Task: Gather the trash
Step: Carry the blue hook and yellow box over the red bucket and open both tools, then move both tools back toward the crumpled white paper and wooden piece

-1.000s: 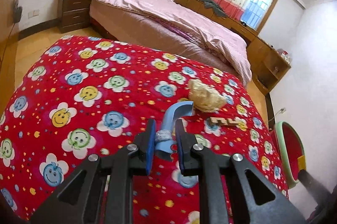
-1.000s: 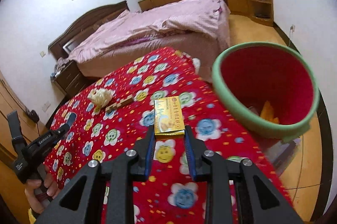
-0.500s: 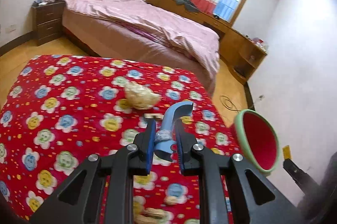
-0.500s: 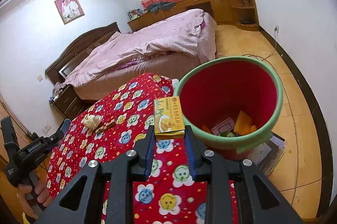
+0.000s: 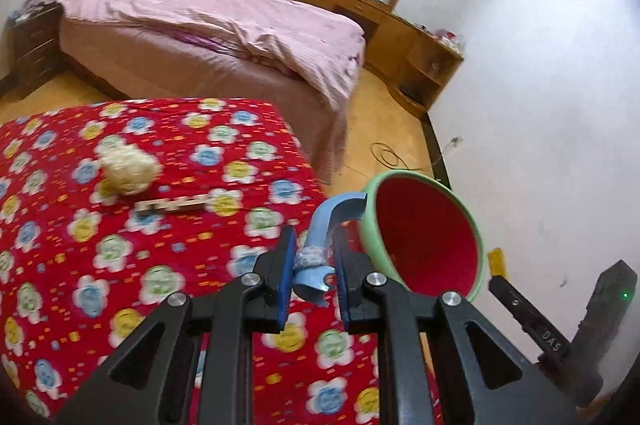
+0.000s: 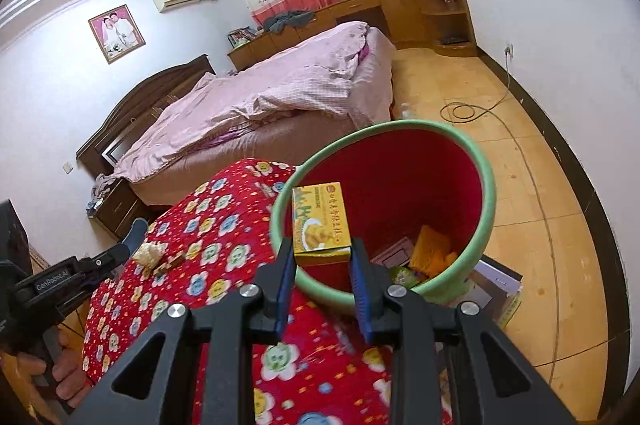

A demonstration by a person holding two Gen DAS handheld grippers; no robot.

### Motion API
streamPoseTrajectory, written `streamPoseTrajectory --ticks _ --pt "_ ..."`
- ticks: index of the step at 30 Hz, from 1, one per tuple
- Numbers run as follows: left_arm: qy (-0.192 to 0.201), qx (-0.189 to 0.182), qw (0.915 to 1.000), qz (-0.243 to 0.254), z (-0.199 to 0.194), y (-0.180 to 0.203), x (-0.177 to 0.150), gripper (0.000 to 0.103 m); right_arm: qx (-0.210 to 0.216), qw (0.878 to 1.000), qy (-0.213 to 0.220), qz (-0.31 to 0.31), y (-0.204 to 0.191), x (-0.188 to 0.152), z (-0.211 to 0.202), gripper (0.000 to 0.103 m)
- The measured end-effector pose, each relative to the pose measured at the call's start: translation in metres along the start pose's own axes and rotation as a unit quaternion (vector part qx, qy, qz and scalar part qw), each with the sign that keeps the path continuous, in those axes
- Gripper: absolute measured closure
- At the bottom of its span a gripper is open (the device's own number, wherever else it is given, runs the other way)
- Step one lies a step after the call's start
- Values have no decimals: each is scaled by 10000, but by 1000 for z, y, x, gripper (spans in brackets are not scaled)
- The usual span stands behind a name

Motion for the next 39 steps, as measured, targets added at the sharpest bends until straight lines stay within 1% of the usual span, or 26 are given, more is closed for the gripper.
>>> streamPoseTrajectory --ticks 4,10,14,18,20,22,24,26,28,30,32,33,35,37,39 --pt "-84 13 9998 167 20 27 1 85 3 10000 0 -14 16 8 9 74" --pt "-237 -64 9991 351 55 62 0 85 48 10000 -72 4 37 17 26 74" --pt "-405 -71 9982 436 81 78 -3 85 53 9999 -96 48 49 21 37 74" --pt "-534 -30 9964 655 102 93 -9 85 72 9998 -129 134 63 24 45 74" --pt "-630 -76 9953 730 109 98 -12 85 71 9997 -169 148 67 25 49 74" --pt "-732 -149 9948 692 114 101 -14 85 75 9996 -214 175 71 25 53 74" --pt "-776 -253 9943 689 115 104 -15 85 94 9993 -266 238 74 24 58 73" --pt "-769 -262 9937 773 113 108 -13 84 86 9989 -336 305 77 24 64 72" --pt "-708 -208 9937 848 109 109 -11 75 59 9987 -370 350 78 23 67 72" --pt "-615 -177 9943 849 105 107 -8 72 80 9986 -374 377 80 23 68 72" --pt "-549 -136 9952 803 100 104 -6 71 58 9987 -367 362 79 23 68 72" --pt "-541 -124 9954 786 98 103 -6 71 40 9987 -348 357 77 23 66 69" --pt "-520 -75 9957 758 93 98 -5 71 39 9988 -311 368 76 22 63 61" --pt "-479 9 9961 739 87 92 -4 71 30 9989 -281 380 75 23 61 57" --pt "-437 89 9967 678 81 84 -2 71 31 9988 -295 378 73 22 58 56"
Point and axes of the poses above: each gripper's, at about its wrist camera, not at the fingertips, and z roughly the way its jaws point, y to its right, x to its top, the point moved 2 cm from there along z, roughly the way its jaws point, and after that the axes turned 4 degrees about -z, right-handed, at the moved point
